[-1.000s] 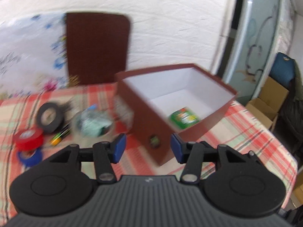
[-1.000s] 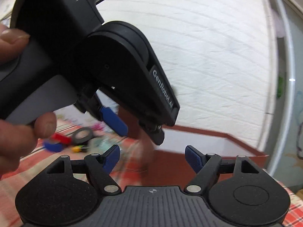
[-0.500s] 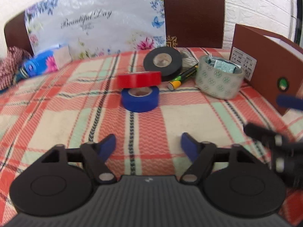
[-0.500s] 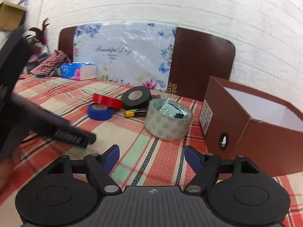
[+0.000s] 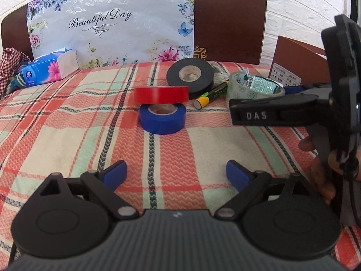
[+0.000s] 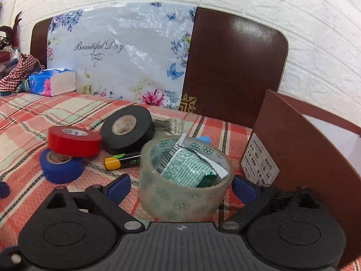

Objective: Organize objects

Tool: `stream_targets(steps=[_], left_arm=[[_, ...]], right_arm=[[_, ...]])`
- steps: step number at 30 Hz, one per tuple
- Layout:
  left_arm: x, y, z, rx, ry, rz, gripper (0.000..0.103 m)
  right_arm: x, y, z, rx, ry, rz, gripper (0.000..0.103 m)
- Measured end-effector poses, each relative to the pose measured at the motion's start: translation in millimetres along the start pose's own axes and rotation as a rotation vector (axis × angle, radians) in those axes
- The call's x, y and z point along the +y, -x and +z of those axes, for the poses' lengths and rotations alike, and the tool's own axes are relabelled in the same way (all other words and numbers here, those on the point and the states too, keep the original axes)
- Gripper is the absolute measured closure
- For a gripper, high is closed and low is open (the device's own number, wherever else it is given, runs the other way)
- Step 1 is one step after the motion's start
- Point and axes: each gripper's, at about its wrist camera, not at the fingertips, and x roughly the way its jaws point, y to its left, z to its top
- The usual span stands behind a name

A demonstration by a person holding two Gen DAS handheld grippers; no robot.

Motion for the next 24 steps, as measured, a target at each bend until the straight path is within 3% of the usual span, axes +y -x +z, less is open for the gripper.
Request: stream_targets(steps=[4,7,11,18,24], left_arm=[[0.0,-0.6,0.0,0.002,0.001,-0.003,0.005],[-0.3,-0.7,-0.2,0.002,-0.002,-0.001,0.005],[-0.3,-0.9,0.3,0.003,-0.007,0.002,0.005],[-1.4,-1.0,1.3,0.01,-0.017,0.012,0.005],[-3.9,4.2,2.5,0.039,-0.015,0.028,0.005]], right_arm=[[-9.8,12.8,-1.3,-0.085,-0.045,0.021,0.016],[-1.4,39.2,-3.6,-0.199,0.026,-0.027,0.016],[8.3,86.0,-14.5,-0.309,0.09,-0.026,0.017],[-0.8,151.6,-62.8,-0.202,0.09,0.052,0.017],[-6.8,166.2,-77.0,-0.144,0.11,0.081,0.014]])
